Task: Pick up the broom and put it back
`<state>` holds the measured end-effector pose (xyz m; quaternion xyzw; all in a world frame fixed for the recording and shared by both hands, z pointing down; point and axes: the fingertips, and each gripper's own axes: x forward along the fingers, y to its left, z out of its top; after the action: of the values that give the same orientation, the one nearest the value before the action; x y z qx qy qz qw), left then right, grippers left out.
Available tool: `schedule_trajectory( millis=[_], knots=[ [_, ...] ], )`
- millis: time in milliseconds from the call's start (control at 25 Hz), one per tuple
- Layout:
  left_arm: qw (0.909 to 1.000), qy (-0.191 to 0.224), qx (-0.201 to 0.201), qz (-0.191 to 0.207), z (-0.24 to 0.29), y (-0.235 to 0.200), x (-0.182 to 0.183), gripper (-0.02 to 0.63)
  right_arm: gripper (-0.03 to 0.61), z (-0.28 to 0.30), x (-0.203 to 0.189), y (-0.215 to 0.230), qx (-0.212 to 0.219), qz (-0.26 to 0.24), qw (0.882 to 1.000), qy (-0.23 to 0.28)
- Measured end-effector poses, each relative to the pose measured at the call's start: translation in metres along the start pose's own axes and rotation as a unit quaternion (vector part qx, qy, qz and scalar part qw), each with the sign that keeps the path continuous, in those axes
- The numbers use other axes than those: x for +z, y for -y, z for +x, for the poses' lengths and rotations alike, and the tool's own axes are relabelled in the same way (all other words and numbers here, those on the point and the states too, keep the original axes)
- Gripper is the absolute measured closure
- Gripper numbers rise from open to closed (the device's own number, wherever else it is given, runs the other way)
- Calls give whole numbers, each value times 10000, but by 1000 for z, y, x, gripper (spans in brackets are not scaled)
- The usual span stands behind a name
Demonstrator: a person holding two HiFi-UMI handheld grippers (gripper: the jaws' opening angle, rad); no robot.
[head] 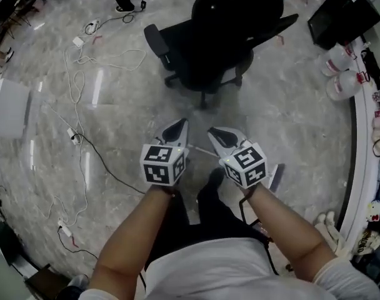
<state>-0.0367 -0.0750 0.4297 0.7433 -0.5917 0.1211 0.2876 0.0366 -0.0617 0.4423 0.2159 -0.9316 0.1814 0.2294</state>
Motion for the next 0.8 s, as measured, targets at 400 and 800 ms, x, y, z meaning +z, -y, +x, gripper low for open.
schedule_trajectory(
  millis=[400, 800],
  knots=[
    [9919, -1138, -211, -531, 152, -144, -217, 609, 537, 200, -233, 65, 404, -378, 9822, -1795],
    [9720, -2056, -497, -1020, 257, -267, -486, 609, 494, 394, -509, 82, 1049, -1047, 9311, -3334]
  ],
)
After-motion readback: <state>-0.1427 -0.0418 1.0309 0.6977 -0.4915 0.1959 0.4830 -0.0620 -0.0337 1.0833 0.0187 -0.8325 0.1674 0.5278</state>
